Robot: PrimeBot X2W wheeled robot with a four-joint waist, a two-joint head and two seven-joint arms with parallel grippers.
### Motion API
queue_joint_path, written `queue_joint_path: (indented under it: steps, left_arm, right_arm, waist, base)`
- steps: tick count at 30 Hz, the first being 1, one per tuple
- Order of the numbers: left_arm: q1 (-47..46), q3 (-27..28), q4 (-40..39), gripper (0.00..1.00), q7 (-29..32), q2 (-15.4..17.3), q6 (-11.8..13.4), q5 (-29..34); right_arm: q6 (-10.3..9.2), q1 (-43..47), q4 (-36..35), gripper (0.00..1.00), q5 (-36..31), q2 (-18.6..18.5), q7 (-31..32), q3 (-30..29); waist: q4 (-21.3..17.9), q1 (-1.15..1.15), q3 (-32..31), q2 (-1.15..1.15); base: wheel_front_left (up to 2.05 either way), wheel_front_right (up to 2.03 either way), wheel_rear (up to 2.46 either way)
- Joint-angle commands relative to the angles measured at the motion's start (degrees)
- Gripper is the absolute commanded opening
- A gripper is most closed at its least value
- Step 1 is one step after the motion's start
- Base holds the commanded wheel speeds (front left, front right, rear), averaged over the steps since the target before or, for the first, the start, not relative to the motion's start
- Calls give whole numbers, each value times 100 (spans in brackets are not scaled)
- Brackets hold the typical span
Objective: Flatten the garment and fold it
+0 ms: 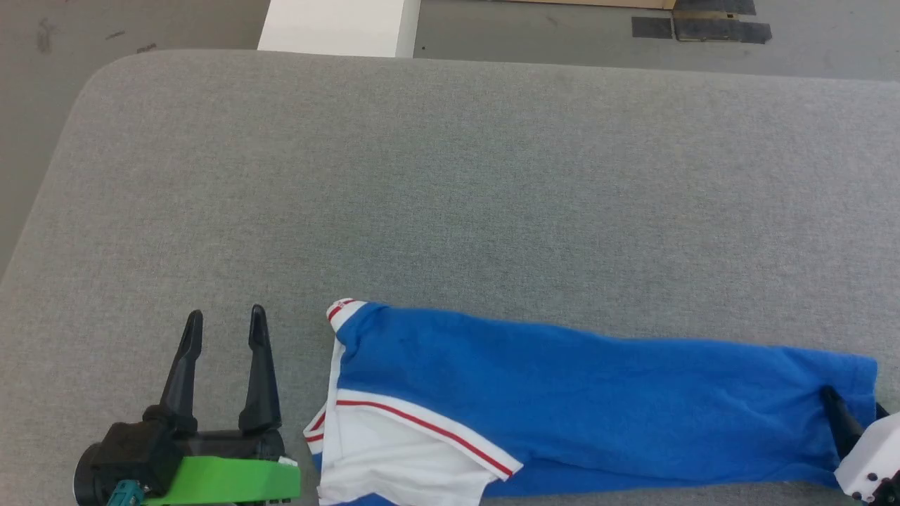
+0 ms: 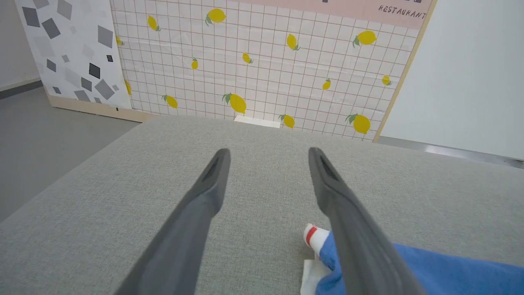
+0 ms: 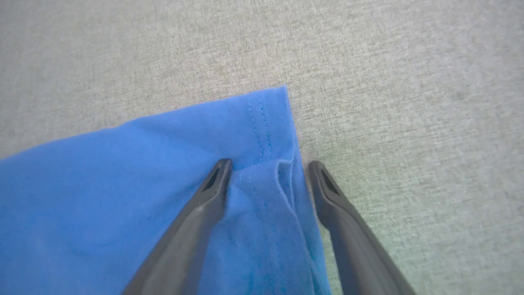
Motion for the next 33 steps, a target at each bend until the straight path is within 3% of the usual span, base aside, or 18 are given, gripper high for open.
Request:
queue_joint_path:
  steps: [1,2,12,21,24,28,33]
  left_arm:
    - [1,44,26,100,-26,-42,-59,79]
    - [8,64,42,100,-26,-56,-84,90]
    - [129,184,200,100,-27,-140,-244,161]
    - [134,181,358,100,-27,-203,-360,198]
    - [121,176,402,100,-27,-219,-390,200]
    - [130,195,448,100,-27,-236,-415,200]
    - [132,196,490,100,-27,-268,-420,195]
  right_arm:
    - [-8,-38,172,5,60,43,110,45]
    - [-8,-31,197,0,102,46,174,48]
    - [-8,-182,-56,0,-4,-294,317,-169]
    - [-8,-560,332,0,-500,-1196,107,-839]
    - [-8,-623,476,0,-656,-1343,11,-989]
    - [-8,-724,389,0,-499,-1188,2,-815]
    - [-8,-692,-235,0,320,-520,393,-205]
  waist:
    - [7,0,-14,0]
    - [6,0,-33,0]
    - [-163,0,-260,0]
    - [-241,0,-394,0]
    - [-218,0,-418,0]
    - [-207,0,-442,0]
    - [-207,0,-459,0]
  base:
    - [0,0,0]
    - [0,0,0]
    - [0,0,0]
    - [0,0,0]
    - [0,0,0]
    - [0,0,0]
    - [0,0,0]
